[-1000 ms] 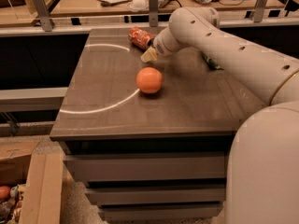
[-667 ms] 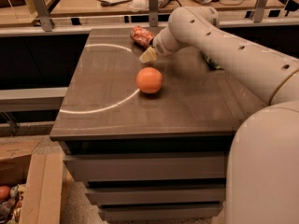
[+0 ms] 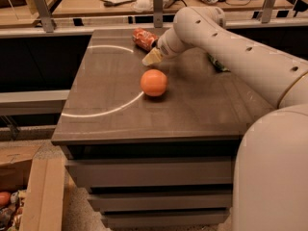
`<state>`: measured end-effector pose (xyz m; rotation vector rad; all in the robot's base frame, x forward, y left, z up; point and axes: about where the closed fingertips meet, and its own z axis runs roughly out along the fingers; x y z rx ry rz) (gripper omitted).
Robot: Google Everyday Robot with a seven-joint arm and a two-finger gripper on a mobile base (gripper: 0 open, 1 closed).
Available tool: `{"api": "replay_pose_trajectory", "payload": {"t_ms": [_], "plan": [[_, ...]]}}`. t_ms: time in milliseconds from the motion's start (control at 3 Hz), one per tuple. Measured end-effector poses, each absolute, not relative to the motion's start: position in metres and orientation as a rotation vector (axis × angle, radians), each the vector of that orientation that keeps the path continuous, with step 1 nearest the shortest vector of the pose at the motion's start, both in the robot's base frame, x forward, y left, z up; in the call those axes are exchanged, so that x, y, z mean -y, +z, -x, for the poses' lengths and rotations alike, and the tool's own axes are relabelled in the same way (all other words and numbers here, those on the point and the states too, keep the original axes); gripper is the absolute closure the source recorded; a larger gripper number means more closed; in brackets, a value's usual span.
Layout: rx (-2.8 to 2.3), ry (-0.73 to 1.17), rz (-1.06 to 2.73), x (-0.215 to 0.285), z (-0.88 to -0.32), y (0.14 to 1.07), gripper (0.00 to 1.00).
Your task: Place coke can upright
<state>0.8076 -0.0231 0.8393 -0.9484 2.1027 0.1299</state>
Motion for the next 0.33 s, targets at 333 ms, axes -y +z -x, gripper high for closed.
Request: {"api": "replay_pose_trajectory", "payload": {"t_ms": [333], "plan": [[-2.103, 0.13, 0.948, 0.0231, -0.8076, 0.8397, 0.0]]}}
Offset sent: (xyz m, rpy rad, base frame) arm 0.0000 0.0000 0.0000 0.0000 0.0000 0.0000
